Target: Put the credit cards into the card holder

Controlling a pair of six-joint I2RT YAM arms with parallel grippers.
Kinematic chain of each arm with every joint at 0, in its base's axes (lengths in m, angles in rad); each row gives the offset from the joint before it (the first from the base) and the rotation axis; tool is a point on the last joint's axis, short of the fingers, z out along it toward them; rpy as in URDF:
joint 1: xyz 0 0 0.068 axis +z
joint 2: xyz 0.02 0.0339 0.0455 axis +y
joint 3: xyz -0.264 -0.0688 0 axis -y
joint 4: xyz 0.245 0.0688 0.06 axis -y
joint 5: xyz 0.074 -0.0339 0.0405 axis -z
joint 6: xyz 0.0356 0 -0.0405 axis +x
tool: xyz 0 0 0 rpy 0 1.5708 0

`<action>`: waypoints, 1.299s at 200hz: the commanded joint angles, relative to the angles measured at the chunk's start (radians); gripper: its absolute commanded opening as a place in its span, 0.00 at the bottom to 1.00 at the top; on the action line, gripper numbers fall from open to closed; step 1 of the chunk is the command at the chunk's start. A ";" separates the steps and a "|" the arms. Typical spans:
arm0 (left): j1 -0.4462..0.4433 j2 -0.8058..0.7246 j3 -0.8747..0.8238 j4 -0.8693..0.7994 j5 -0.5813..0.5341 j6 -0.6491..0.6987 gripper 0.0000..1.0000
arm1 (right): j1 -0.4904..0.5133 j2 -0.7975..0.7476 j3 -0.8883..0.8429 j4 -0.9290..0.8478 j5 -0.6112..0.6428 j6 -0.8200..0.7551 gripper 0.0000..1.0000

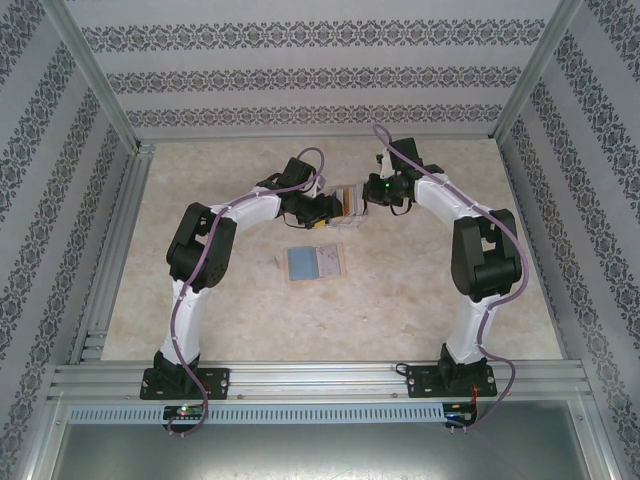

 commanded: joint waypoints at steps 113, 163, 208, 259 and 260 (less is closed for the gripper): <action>-0.019 -0.226 -0.132 0.034 -0.052 0.028 0.56 | -0.026 -0.270 -0.139 0.000 0.008 -0.024 0.10; -0.016 -0.310 -0.257 0.113 -0.090 0.039 0.56 | -0.027 -0.380 -0.230 0.042 -0.046 0.000 0.10; -0.009 -0.401 -0.379 0.185 -0.142 0.044 0.56 | -0.028 -0.459 -0.303 0.091 -0.114 0.027 0.10; 0.015 -0.497 -0.514 0.210 -0.163 0.060 0.55 | -0.027 -0.513 -0.365 0.137 -0.193 0.061 0.10; 0.015 -0.499 -0.517 0.210 -0.164 0.061 0.55 | -0.027 -0.515 -0.366 0.138 -0.195 0.062 0.10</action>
